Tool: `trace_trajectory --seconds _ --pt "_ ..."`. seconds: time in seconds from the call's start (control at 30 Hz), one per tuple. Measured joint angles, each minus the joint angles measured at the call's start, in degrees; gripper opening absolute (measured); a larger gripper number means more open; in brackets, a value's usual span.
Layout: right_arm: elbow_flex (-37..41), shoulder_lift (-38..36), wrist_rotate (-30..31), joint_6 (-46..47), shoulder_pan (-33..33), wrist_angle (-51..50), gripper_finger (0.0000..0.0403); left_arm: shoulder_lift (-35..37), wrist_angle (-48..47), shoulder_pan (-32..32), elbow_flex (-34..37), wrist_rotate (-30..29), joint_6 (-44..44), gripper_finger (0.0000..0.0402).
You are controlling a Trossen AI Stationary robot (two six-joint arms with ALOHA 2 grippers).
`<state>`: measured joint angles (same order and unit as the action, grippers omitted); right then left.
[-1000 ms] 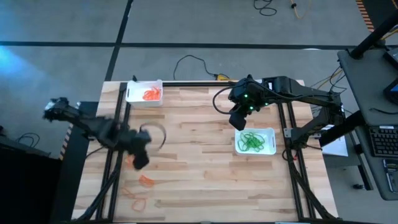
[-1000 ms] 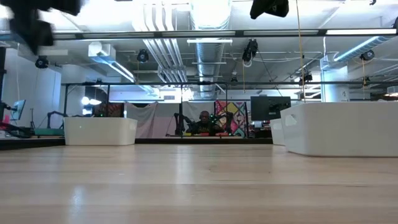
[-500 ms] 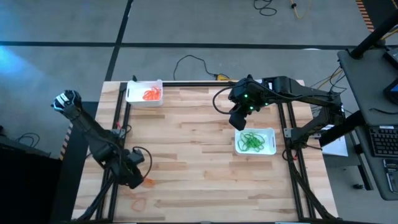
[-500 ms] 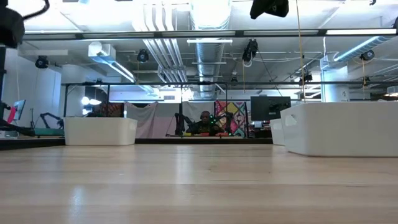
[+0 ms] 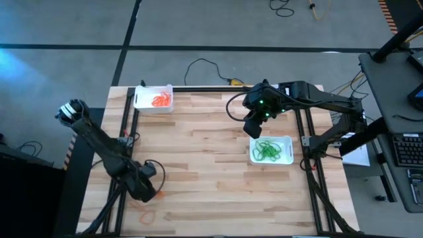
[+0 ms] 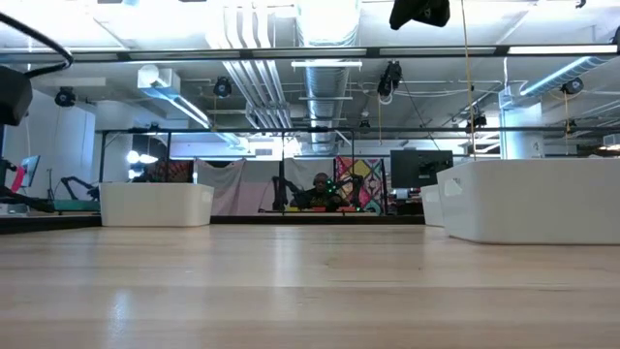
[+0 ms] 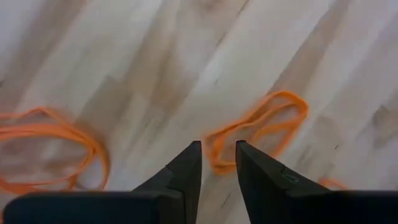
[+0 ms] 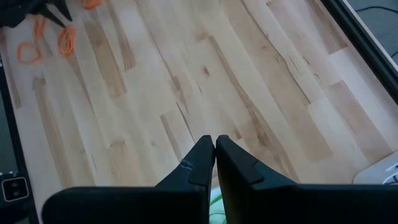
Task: Sort rubber bands into baskets
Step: Put the orange rubber band into the top left white bin
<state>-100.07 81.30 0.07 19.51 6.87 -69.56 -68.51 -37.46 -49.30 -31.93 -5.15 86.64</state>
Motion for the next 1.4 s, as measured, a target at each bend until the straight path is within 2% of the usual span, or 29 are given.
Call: trace_trajectory --seconds 0.4,0.63,1.0,1.07,1.23,1.4 --pt "0.0 0.0 0.0 0.0 0.0 0.0 0.0013 -8.3 0.1 0.0 -1.0 1.6 0.5 0.0078" --pt "0.0 0.0 0.0 0.0 0.0 0.0 0.0013 -9.3 1.2 0.0 -3.8 3.1 -3.6 0.0078" --pt "0.0 0.0 0.0 0.0 0.0 0.0 0.0013 -13.2 1.4 0.0 -4.0 4.0 -3.6 0.0076" --pt "0.0 0.0 0.0 0.0 0.0 0.0 0.0013 -13.6 1.4 0.1 -3.9 4.4 -3.6 0.0067" --pt "0.0 0.0 0.0 0.0 0.0 0.0 0.0013 -12.2 0.7 1.4 -4.3 4.3 -5.8 0.0008" --pt "0.0 0.0 0.0 0.0 0.0 0.0 0.0013 -7.4 -1.1 6.9 -4.7 0.0 -11.7 0.0002"
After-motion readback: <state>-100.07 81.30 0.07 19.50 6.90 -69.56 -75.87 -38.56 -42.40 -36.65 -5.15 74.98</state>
